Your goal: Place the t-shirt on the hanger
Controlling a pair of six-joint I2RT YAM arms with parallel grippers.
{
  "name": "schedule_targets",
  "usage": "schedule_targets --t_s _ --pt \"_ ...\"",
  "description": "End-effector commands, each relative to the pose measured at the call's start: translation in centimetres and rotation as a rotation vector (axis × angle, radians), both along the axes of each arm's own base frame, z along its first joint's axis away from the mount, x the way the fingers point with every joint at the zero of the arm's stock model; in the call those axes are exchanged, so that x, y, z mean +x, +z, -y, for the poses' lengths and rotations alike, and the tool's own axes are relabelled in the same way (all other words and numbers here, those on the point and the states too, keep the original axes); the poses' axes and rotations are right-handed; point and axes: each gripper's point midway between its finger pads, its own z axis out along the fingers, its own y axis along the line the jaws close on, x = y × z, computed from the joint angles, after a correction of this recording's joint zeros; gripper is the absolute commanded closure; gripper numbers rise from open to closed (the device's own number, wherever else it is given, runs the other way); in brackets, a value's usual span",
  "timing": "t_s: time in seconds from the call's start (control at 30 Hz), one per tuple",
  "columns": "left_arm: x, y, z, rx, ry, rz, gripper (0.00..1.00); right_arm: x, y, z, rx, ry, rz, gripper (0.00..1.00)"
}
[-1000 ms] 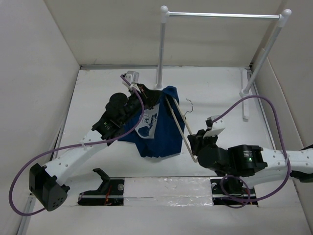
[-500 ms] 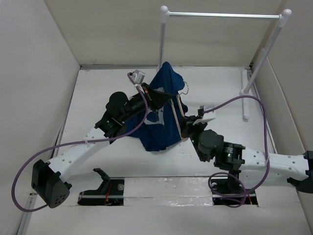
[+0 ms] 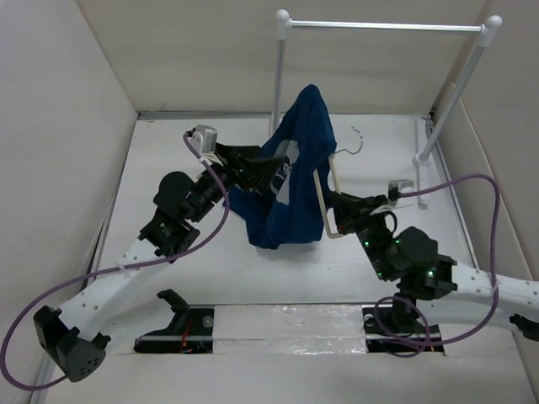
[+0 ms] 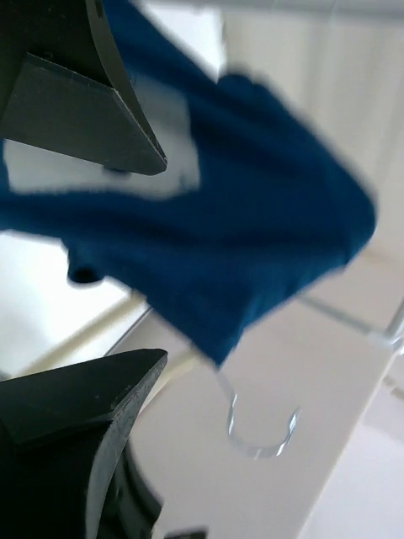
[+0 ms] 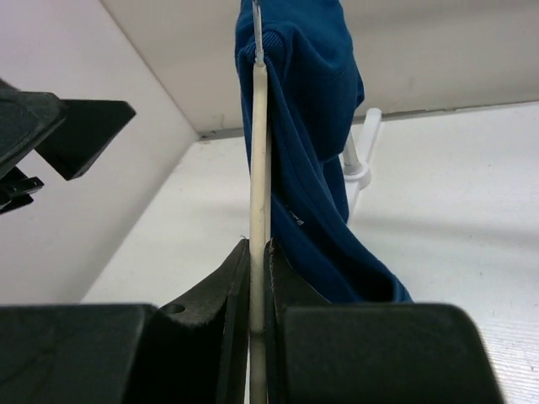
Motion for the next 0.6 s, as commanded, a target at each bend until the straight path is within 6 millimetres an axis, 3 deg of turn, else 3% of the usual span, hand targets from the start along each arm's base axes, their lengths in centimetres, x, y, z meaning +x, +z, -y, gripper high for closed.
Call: schedule_targets --t_s 0.0,0.03,0.07,0.17,0.3,0.57 --pt "3.5 0.1 -2.6 0.007 0.197 0.037 0.18 -1.8 3.4 1.9 0.155 0.097 0.028 1.00" --pt "4.9 -1.1 -2.3 0.037 0.206 0.014 0.18 -2.4 3.6 1.7 0.155 0.145 0.034 1.00" --pt "5.8 -0.7 -2.6 0.036 0.218 0.031 0.19 -2.8 3.6 2.0 0.157 0.165 0.026 1.00" --pt "6.9 -0.9 -0.3 0.091 0.137 0.089 0.22 -3.7 4.2 3.4 0.172 0.208 0.026 1.00" --pt "6.9 0.3 2.3 0.126 0.037 0.194 0.23 -4.5 4.7 4.5 0.181 0.243 0.020 1.00" --pt "7.6 1.4 5.0 0.161 -0.015 0.254 0.27 -4.8 5.0 4.3 0.178 0.263 0.027 1.00"
